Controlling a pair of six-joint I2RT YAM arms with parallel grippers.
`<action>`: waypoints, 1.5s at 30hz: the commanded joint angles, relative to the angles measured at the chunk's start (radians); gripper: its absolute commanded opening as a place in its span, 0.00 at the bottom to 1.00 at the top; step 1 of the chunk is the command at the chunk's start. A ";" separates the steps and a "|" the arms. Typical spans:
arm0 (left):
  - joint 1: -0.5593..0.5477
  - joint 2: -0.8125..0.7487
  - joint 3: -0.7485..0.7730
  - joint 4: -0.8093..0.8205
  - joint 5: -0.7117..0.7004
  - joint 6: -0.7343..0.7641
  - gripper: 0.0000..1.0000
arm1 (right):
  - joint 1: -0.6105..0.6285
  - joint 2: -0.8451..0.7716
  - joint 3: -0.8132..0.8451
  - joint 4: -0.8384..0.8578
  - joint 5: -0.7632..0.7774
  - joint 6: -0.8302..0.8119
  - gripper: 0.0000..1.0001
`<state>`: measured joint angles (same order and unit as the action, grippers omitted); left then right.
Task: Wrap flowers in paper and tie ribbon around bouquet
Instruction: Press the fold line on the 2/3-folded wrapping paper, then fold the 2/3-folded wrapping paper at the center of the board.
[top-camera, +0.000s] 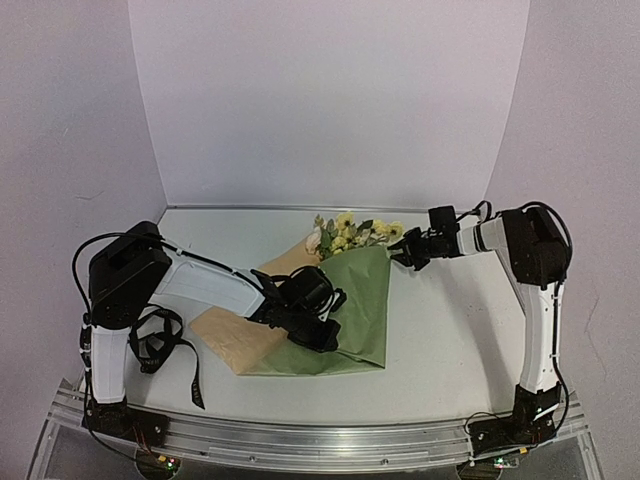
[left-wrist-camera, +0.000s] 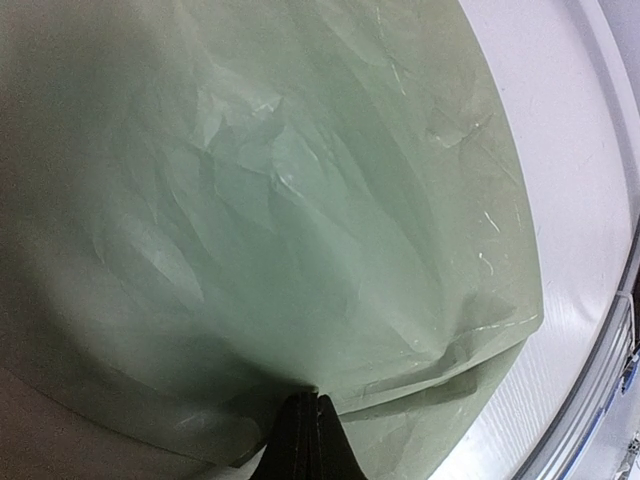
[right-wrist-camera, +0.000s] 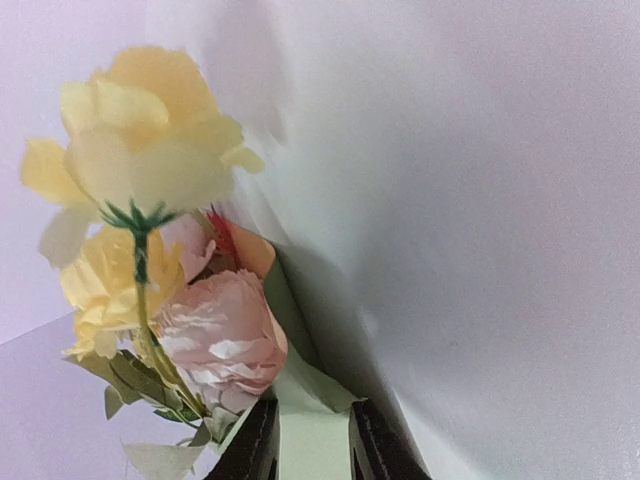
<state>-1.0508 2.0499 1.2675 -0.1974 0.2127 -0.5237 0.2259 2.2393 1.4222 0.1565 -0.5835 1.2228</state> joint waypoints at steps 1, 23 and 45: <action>0.004 -0.013 0.009 -0.032 -0.025 0.028 0.00 | -0.039 -0.028 0.080 -0.060 0.013 -0.030 0.27; 0.025 -0.313 -0.089 -0.054 -0.055 -0.077 0.15 | 0.299 -0.596 -0.455 -0.294 -0.010 -0.415 0.25; 0.050 -0.759 -0.653 -0.078 0.043 -0.519 0.34 | 0.585 -0.464 -0.387 -0.342 0.028 -0.548 0.18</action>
<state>-1.0039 1.3366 0.6401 -0.2972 0.2415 -0.9349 0.7727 1.7594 0.9789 -0.1679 -0.5958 0.7079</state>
